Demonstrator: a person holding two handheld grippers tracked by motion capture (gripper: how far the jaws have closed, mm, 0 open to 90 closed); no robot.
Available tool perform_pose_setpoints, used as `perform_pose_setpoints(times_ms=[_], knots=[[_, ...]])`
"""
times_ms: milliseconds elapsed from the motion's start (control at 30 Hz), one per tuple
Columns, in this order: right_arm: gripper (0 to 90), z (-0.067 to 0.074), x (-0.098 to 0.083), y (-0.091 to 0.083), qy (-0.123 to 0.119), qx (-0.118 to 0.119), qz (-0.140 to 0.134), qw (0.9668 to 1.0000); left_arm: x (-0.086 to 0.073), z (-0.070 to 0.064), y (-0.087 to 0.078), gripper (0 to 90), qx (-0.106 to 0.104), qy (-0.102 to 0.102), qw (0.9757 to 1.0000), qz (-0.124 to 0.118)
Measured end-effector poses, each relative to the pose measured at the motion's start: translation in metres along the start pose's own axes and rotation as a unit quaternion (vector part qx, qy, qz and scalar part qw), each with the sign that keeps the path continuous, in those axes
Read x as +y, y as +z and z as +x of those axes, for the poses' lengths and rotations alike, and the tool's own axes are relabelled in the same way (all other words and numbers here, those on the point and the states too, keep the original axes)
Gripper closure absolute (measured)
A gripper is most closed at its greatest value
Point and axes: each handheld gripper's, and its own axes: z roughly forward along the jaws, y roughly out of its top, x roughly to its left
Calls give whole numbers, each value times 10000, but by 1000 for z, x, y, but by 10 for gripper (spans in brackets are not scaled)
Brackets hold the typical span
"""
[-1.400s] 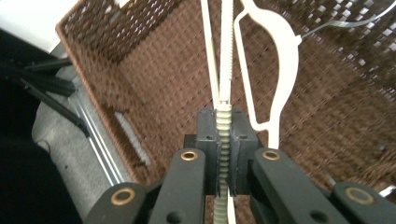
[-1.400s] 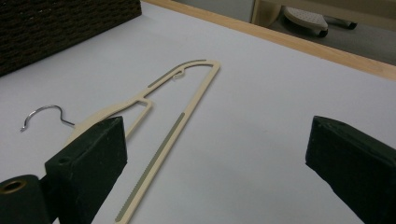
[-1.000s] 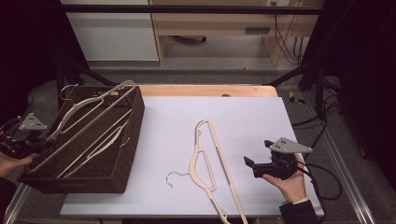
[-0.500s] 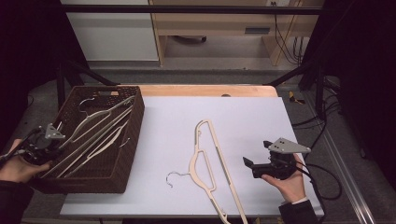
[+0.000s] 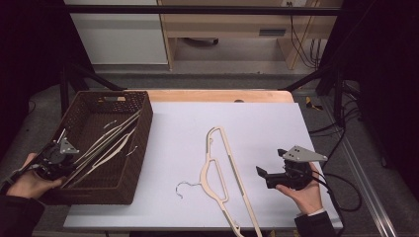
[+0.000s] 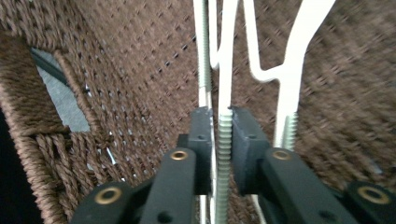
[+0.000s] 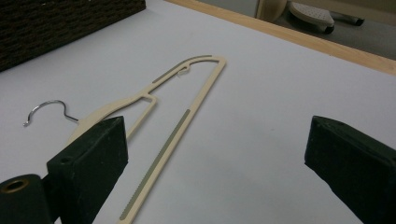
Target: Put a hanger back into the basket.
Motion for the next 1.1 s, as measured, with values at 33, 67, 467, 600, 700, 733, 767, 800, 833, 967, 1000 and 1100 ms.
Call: perform_pose_setpoints(times_ms=[33, 67, 467, 600, 700, 733, 767, 800, 833, 967, 1000, 1100], knots=[[62, 1, 1, 0, 1, 2, -4, 10000, 1, -1, -4, 758, -42, -18, 10000, -86], [63, 1, 1, 0, 14, 6, -4, 10000, 3, -2, -7, 742, -50, -21, 9997, -218], [55, 2, 11, -3, 56, -4, -239, 9997, 31, -27, -52, 579, -104, -177, 9836, -1790], [53, 1, 13, -4, 77, 3, -320, 9995, 39, -47, -57, 495, -325, -274, 9688, -2440], [52, 2, 15, -4, 67, 6, -379, 9993, 47, -60, -58, 425, -526, -382, 9573, -2819], [53, 2, 16, -4, 59, 3, -421, 9991, 49, -63, -57, 408, -595, -382, 9543, -2905], [53, 3, 17, -5, 67, -1, -453, 9990, 51, -68, -57, 389, -659, -453, 9485, -3064], [52, 3, 18, -5, 55, 8, -483, 9988, 53, -71, -56, 369, -731, -480, 9443, -3172], [52, 4, 18, -5, 73, 0, -507, 9987, 56, -75, -54, 348, -827, -528, 9401, -3265], [51, 5, 20, -5, 59, 11, -566, 9984, 64, -92, -49, 248, -934, -596, 9317, -3460], [51, 6, 20, -5, 52, 23, -564, 9984, 66, -96, -48, 225, -982, -608, 9298, -3495], [52, 7, 21, -5, 25, 53, -539, 9985, 73, -108, -46, 201, -1181, -586, 9240, -3589]])
